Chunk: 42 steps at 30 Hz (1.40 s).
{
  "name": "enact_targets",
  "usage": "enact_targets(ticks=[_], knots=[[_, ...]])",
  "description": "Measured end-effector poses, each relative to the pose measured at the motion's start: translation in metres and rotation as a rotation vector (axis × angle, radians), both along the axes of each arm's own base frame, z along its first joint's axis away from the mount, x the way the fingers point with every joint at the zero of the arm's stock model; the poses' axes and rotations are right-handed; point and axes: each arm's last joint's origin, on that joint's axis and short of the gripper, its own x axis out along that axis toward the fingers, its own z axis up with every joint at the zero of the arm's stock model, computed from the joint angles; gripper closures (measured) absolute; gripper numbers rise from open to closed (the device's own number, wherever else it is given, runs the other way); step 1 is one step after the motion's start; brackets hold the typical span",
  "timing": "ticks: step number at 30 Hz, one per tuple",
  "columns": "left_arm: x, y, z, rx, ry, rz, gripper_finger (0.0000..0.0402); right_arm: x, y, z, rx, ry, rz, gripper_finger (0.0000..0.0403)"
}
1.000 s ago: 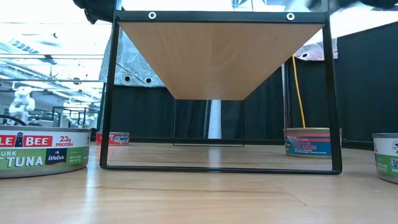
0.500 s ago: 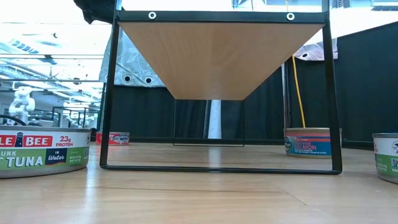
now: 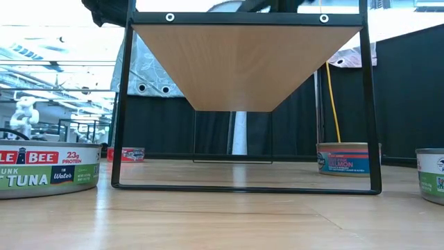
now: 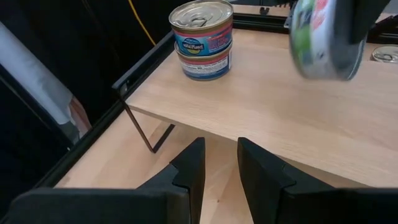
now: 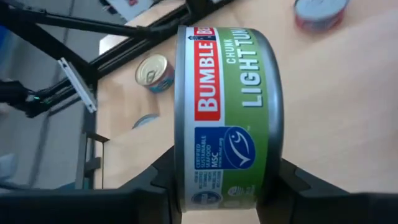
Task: Stack canned seafood by type on shelf
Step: Put the green white tuna can on the shelf
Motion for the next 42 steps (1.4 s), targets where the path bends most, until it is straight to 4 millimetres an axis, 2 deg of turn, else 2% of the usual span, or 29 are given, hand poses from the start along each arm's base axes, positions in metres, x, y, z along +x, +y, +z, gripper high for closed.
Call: enact_targets(ticks=[3,8,12,18,30,36,42], knots=[[0.0,0.0,0.0,0.001,0.001,-0.001,0.0304,0.002,-0.013,-0.011,0.062,0.009,-0.005,0.0268],[0.0,0.0,0.0,0.007,0.009,-0.005,0.0304,0.0,-0.039,-0.016,0.136,0.009,-0.058,0.0268],[-0.001,0.0,-0.002,0.01,0.034,-0.011,0.0304,-0.003,-0.047,-0.022,0.196,0.041,-0.086,0.0268],[-0.002,0.0,-0.003,0.014,0.049,-0.013,0.0304,-0.008,-0.046,-0.028,0.232,0.124,-0.117,0.0262],[-0.002,0.0,-0.003,0.014,0.049,-0.014,0.0304,-0.007,-0.046,-0.027,0.234,0.116,-0.118,0.0241],[-0.002,0.0,-0.004,0.0,0.053,-0.031,0.0304,-0.009,-0.046,-0.029,0.236,0.145,-0.121,0.021],[-0.002,0.0,-0.004,-0.001,0.052,-0.03,0.0304,-0.01,-0.046,-0.03,0.238,0.157,-0.129,0.0162]])
